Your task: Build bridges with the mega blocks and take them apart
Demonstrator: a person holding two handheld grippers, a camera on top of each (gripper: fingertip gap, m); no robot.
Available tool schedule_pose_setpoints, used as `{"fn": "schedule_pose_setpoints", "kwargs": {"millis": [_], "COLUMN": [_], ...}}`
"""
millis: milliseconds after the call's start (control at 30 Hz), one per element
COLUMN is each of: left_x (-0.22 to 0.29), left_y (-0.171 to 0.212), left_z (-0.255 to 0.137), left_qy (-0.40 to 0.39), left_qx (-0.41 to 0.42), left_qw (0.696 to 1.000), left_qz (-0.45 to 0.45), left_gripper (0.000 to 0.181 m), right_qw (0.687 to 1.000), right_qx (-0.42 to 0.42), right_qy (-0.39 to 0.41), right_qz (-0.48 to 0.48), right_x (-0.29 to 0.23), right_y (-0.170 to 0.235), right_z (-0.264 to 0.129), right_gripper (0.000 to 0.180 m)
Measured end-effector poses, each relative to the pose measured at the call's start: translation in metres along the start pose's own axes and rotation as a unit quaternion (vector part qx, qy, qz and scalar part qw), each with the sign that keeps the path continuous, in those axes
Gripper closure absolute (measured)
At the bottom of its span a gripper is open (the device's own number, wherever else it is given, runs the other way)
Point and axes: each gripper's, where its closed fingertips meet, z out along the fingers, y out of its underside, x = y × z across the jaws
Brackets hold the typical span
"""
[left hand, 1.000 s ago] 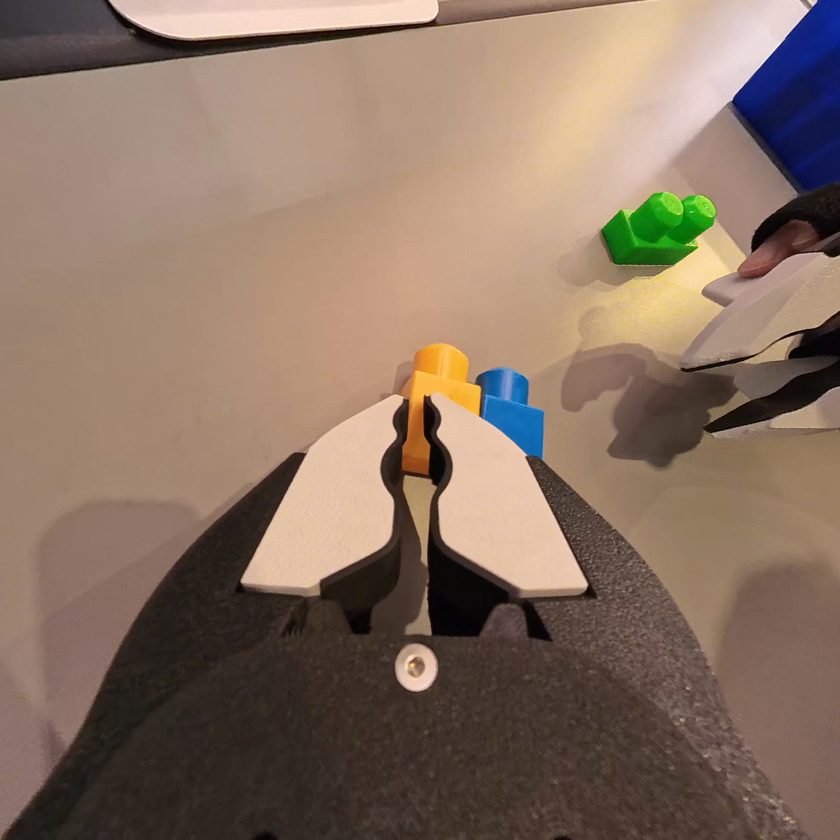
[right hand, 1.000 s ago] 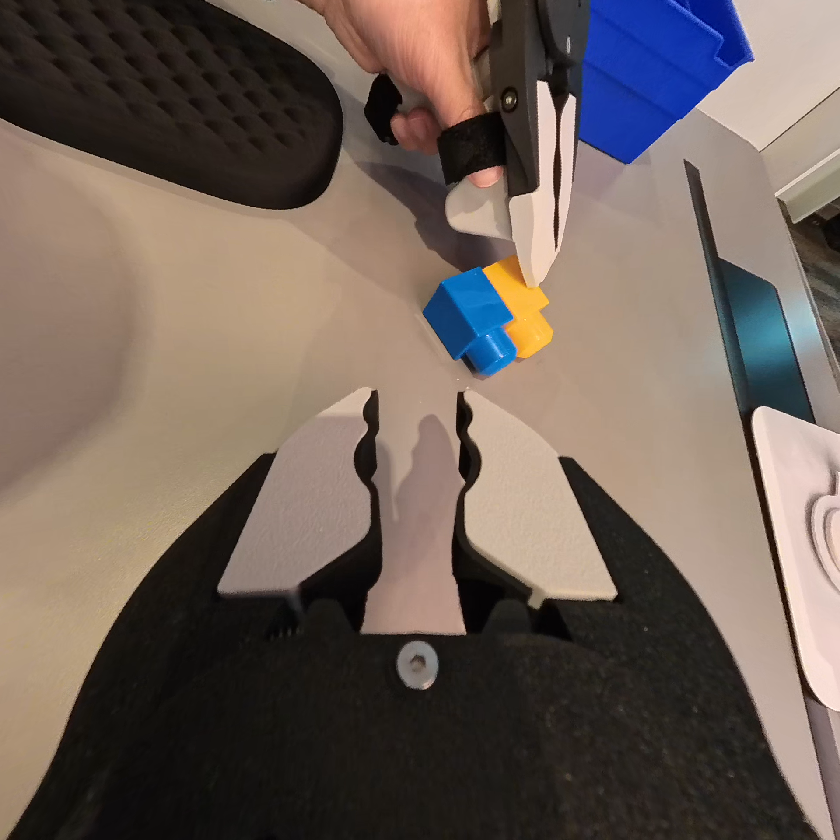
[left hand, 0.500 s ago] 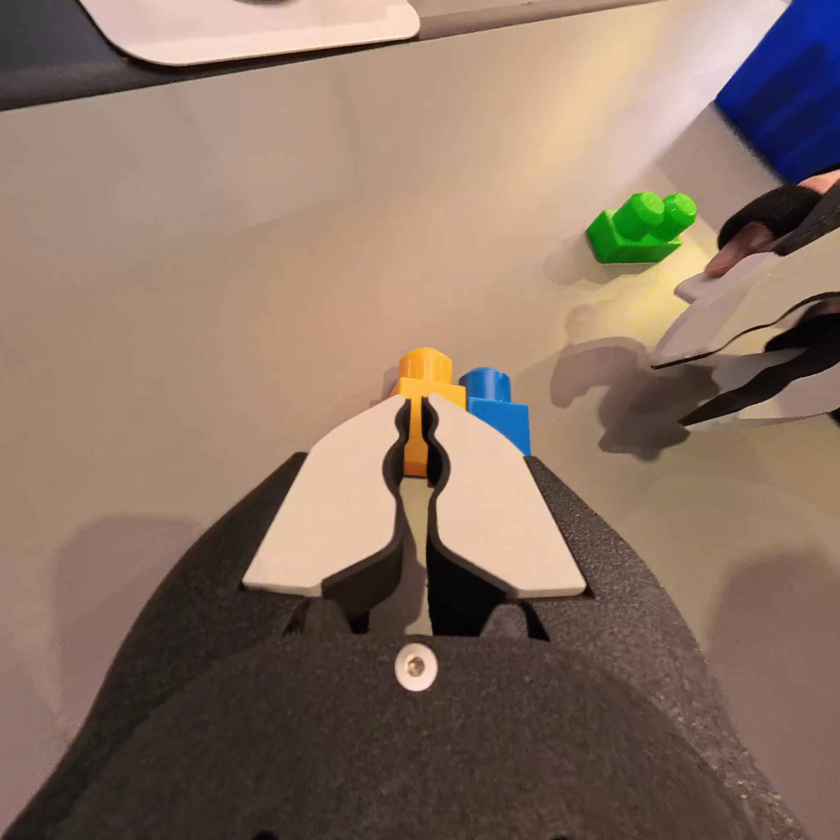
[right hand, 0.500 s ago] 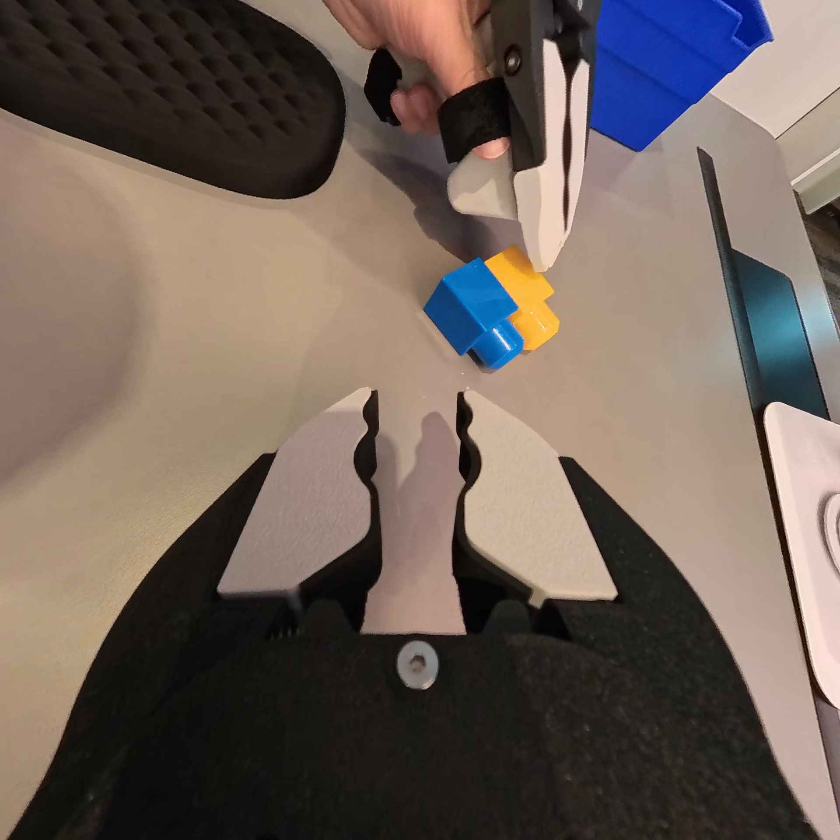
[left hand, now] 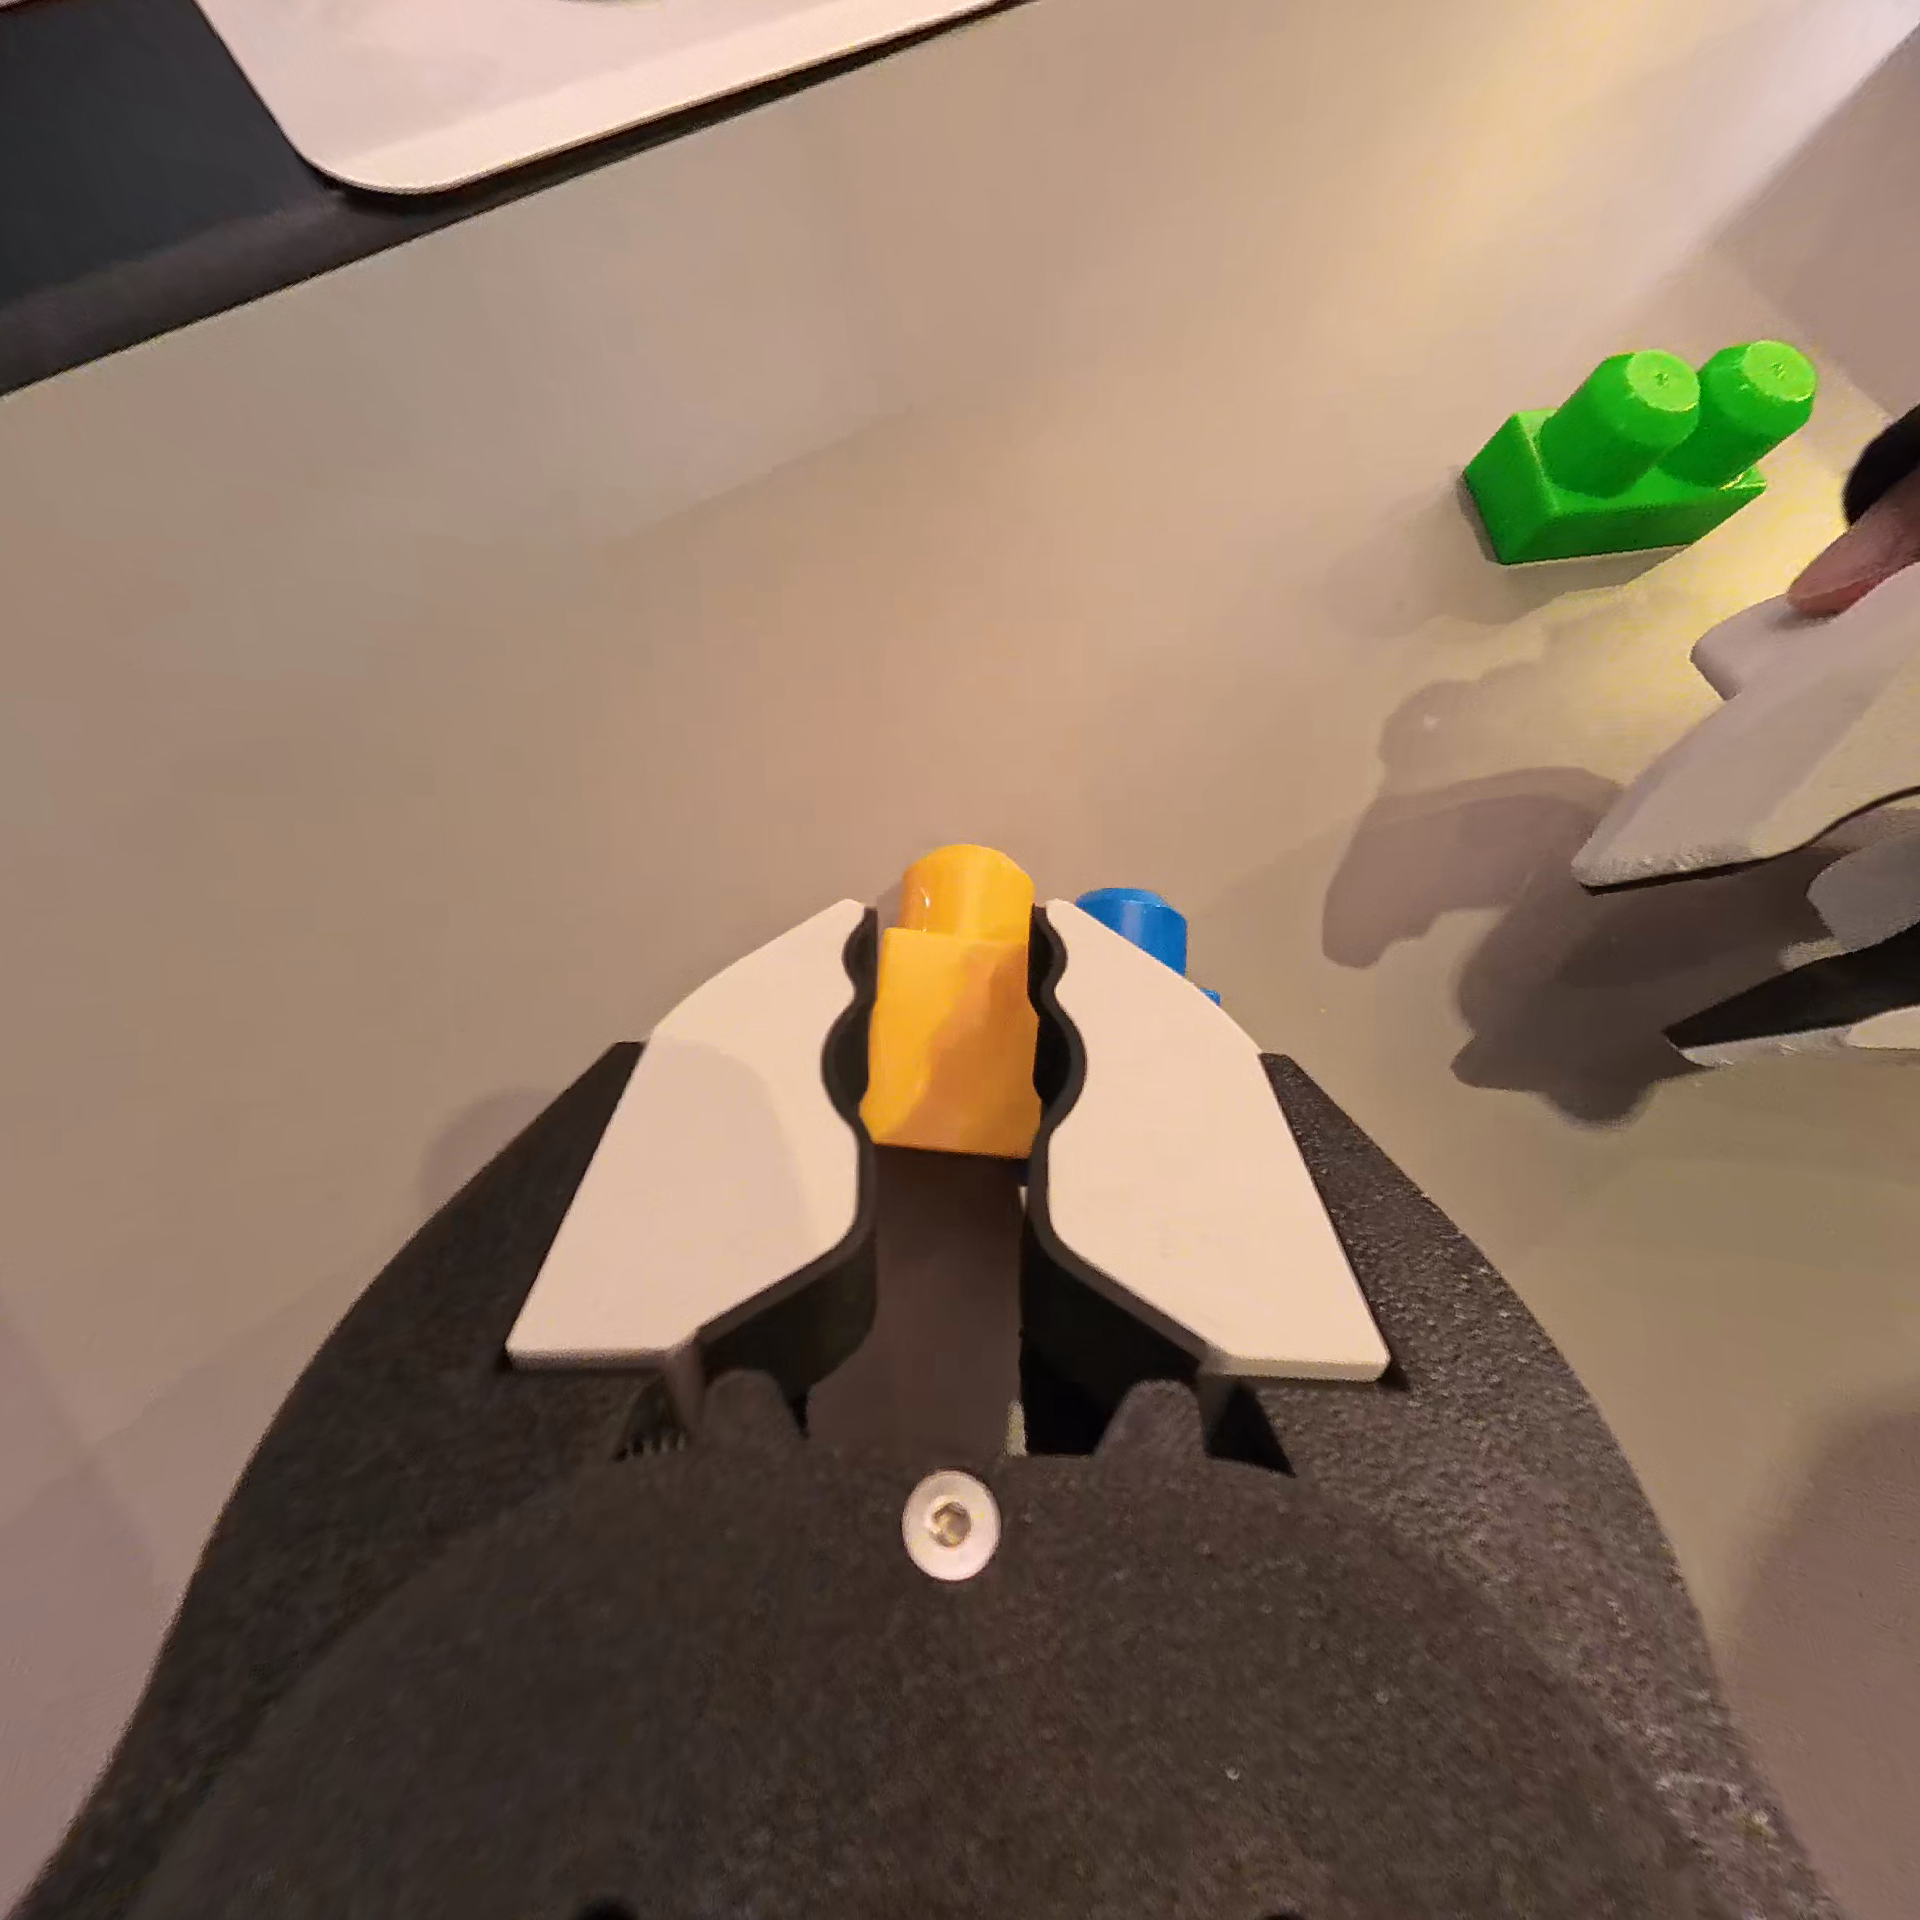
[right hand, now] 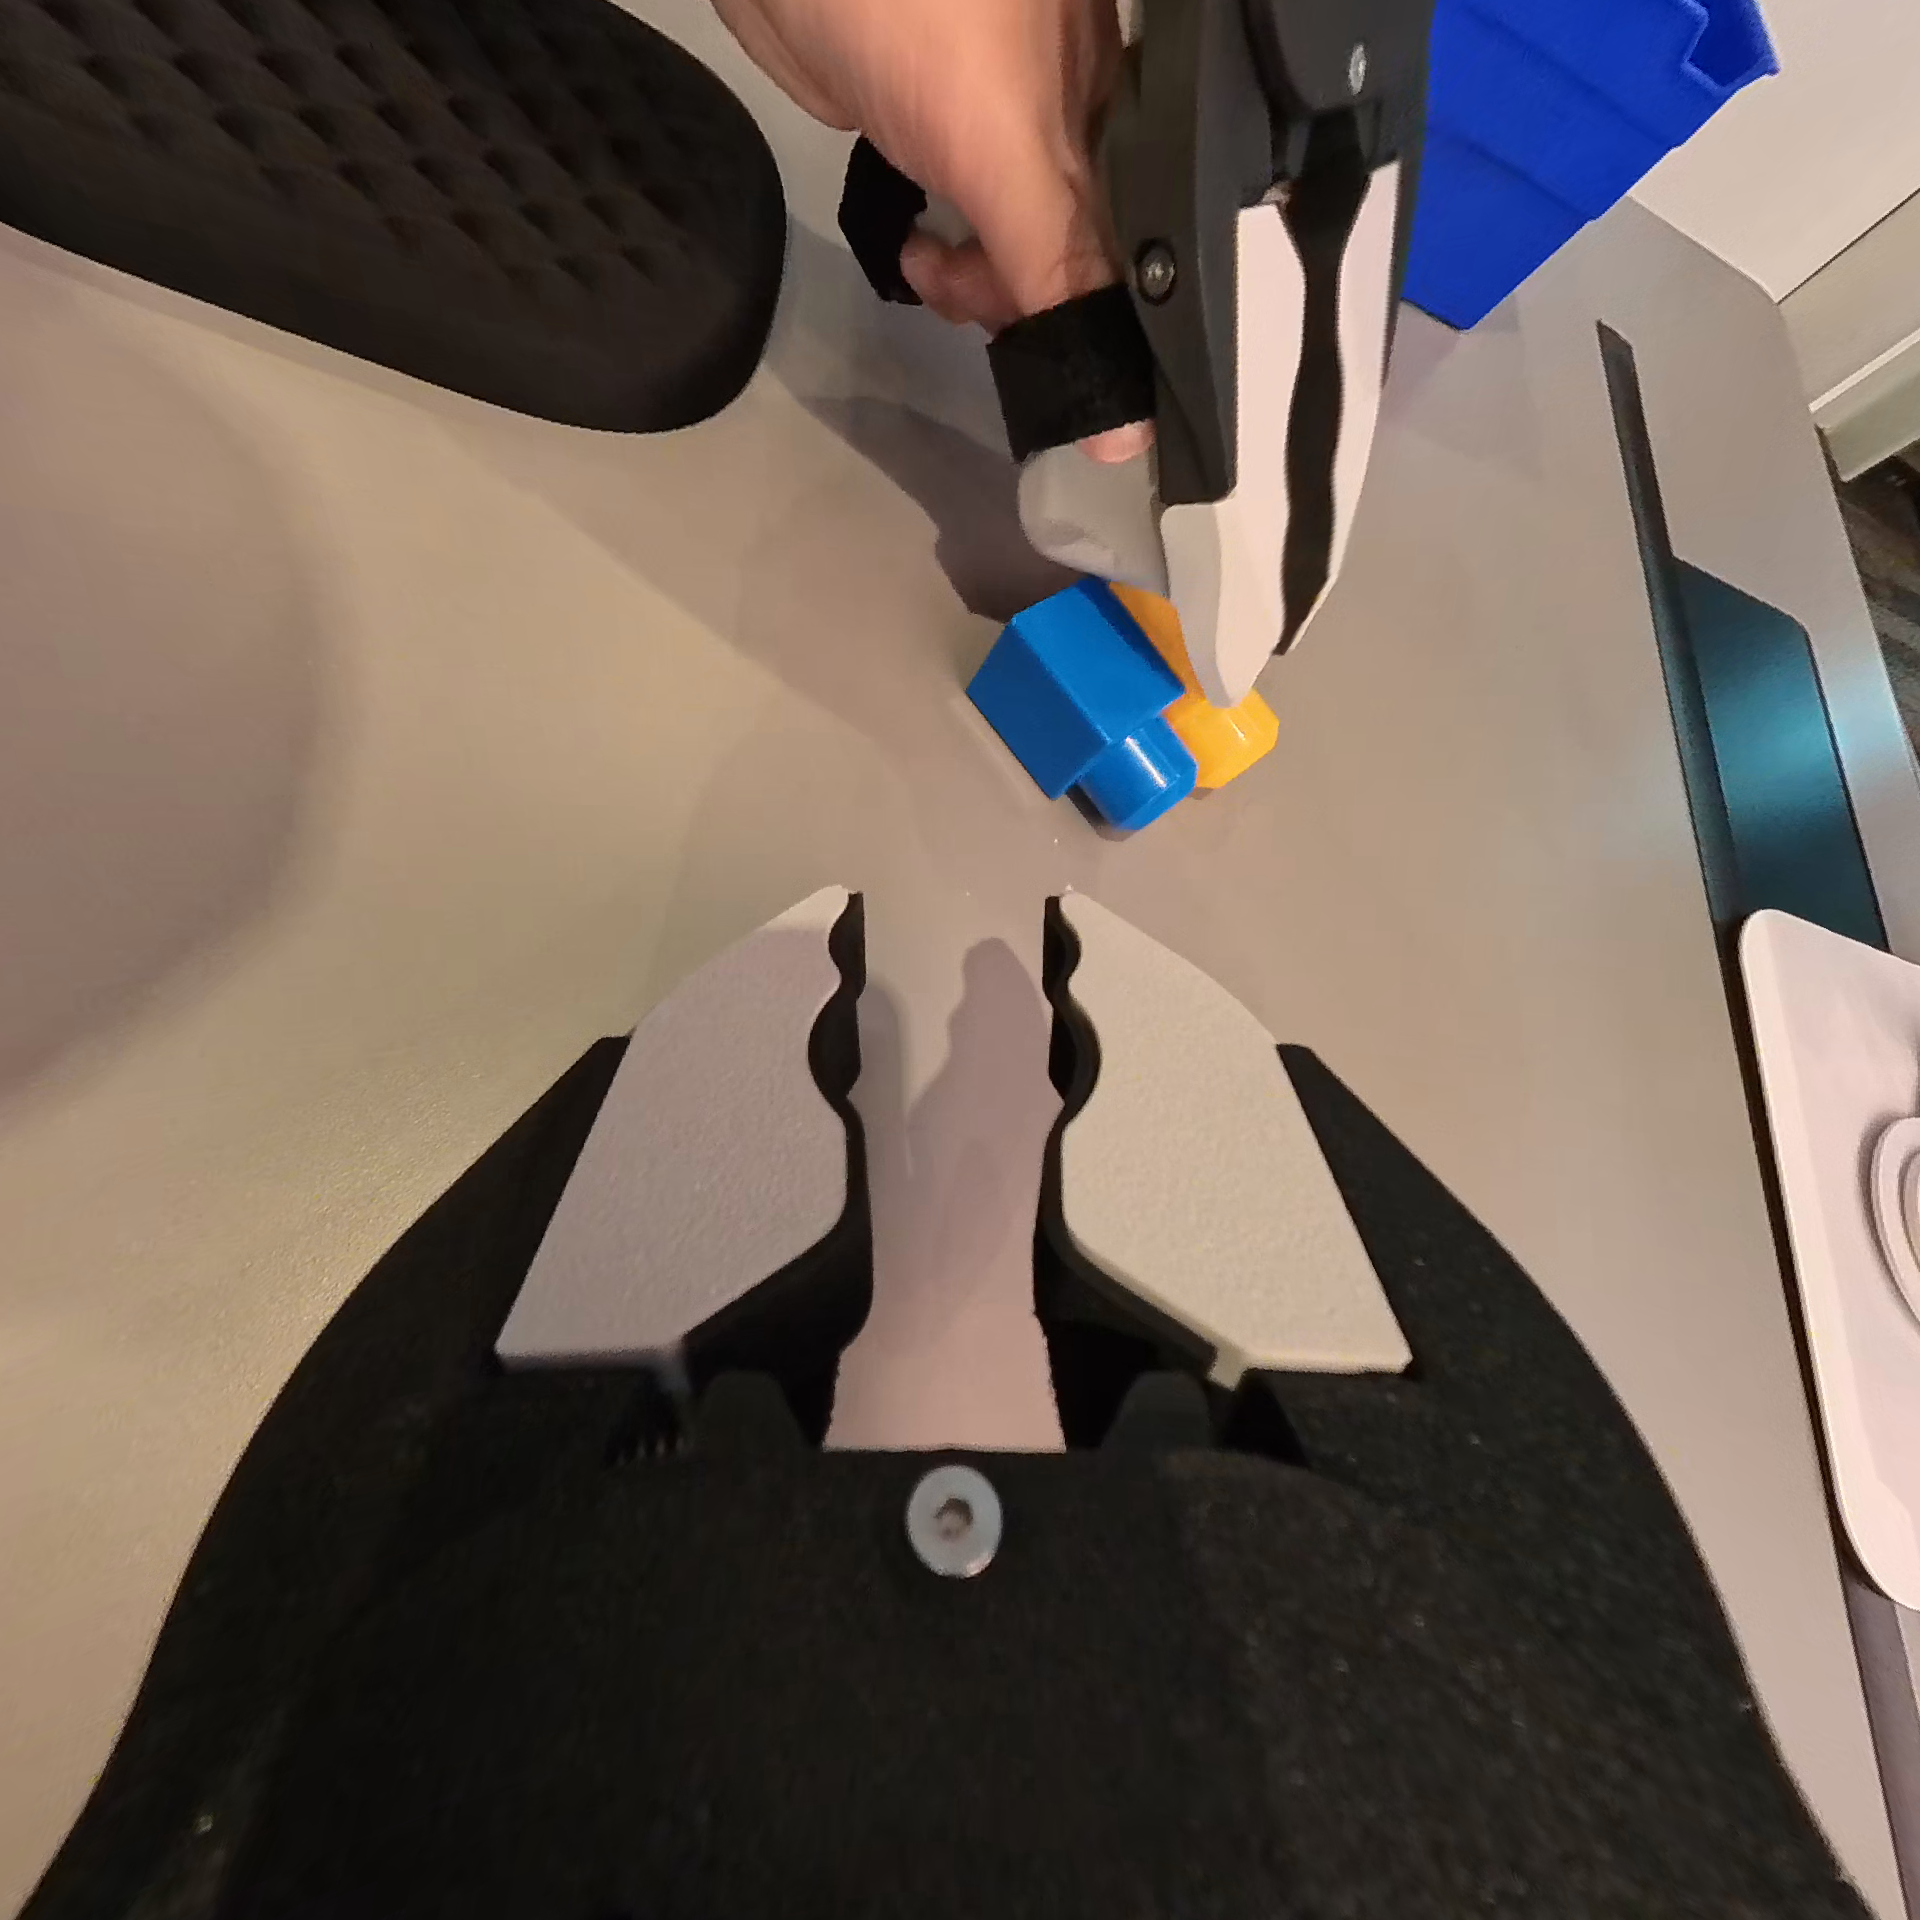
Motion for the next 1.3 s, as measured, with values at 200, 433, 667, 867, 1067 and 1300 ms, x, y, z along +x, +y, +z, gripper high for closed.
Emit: {"fn": "schedule_pose_setpoints", "kwargs": {"millis": [200,433,667,867,1067,1300], "left_x": [0.001,0.002,-0.009,-0.013,-0.016,-0.013], "left_y": [0.005,-0.001,0.004,0.013,0.015,0.019], "left_z": [0.004,-0.002,-0.016,-0.022,-0.023,-0.021], "left_qy": [0.004,0.031,0.032,0.046,0.05,0.056], "left_qx": [-0.009,0.015,0.017,0.031,0.043,0.039], "left_qw": [1.0,0.999,0.997,0.993,0.99,0.99], "left_qz": [-0.005,-0.041,-0.067,-0.105,-0.126,-0.125], "left_gripper": [0.155,0.155,0.158,0.162,0.165,0.165], "right_qw": [1.0,1.0,1.0,1.0,1.0,1.0], "right_qx": [0.002,0.0,-0.003,-0.004,-0.009,-0.011], "right_qy": [-0.001,-0.003,-0.003,-0.005,-0.004,-0.006], "right_qz": [0.0,-0.002,-0.002,-0.002,-0.006,-0.006], "right_x": [0.0,-0.001,-0.001,-0.001,-0.002,-0.002], "right_y": [-0.001,0.0,0.001,0.001,0.002,0.003], "right_z": [-0.001,-0.001,-0.001,-0.001,0.0,0.001], "right_gripper": [0.148,0.147,0.147,0.147,0.147,0.147]}}
